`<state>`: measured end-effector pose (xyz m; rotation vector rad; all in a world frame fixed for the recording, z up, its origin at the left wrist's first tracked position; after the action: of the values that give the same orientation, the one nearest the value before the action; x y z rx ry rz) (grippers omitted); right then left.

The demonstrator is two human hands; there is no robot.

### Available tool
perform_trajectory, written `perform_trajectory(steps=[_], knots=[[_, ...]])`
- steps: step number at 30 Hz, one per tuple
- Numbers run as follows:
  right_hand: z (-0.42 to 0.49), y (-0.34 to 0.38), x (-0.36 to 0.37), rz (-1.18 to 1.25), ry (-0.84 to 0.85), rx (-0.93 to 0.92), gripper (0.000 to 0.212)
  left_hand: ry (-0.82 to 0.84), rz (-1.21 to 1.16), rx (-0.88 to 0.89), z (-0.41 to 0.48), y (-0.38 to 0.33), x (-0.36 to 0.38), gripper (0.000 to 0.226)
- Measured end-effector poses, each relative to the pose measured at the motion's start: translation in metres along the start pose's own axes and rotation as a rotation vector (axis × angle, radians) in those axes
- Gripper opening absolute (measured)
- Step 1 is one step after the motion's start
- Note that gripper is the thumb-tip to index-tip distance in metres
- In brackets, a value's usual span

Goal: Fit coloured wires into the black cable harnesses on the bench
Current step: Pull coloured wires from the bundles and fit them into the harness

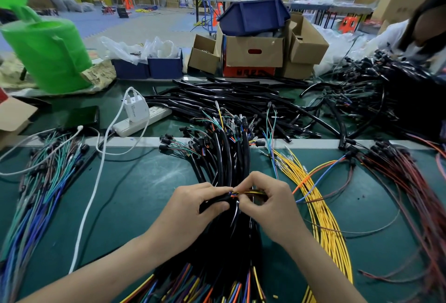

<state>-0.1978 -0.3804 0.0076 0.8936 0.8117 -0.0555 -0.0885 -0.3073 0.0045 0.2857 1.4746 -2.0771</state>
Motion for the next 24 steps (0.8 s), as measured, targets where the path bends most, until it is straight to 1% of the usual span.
perform_trajectory(steps=[2, 3, 7, 9, 12, 16, 24], knots=[[-0.001, 0.007, -0.002, -0.124, -0.045, -0.062, 0.004, 0.007, 0.013, -0.013, 0.001, 0.002, 0.001, 0.030], [-0.002, 0.010, -0.002, -0.153, -0.060, -0.080, 0.005, 0.003, 0.016, -0.018, 0.001, 0.003, 0.001, 0.030], [-0.003, 0.017, -0.003, -0.174, -0.071, -0.141, 0.006, -0.022, 0.025, -0.036, 0.001, 0.006, 0.001, 0.028], [-0.002, 0.016, -0.002, -0.138, -0.050, -0.144, 0.006, -0.020, 0.017, -0.045, 0.002, 0.007, 0.001, 0.027], [0.000, 0.008, 0.001, -0.054, 0.009, -0.094, 0.004, -0.002, -0.002, -0.057, 0.002, 0.008, 0.003, 0.026], [0.001, -0.007, 0.010, 0.099, 0.116, -0.001, 0.010, 0.021, -0.005, -0.042, 0.002, 0.006, 0.006, 0.025], [0.004, -0.017, 0.010, 0.221, 0.161, 0.059, 0.009, 0.028, 0.032, -0.008, 0.004, 0.004, 0.013, 0.024]])
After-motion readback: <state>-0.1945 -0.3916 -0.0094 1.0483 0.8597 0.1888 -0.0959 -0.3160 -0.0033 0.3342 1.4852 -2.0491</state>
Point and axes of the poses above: each hand's wrist, its own z-axis towards the middle knuckle, its own x-axis out of the palm, y = z × x, the point moved 10 cm from there along z, towards the middle knuckle, and after that the axes turned 12 degrees about -z, right-handed, at the moved point
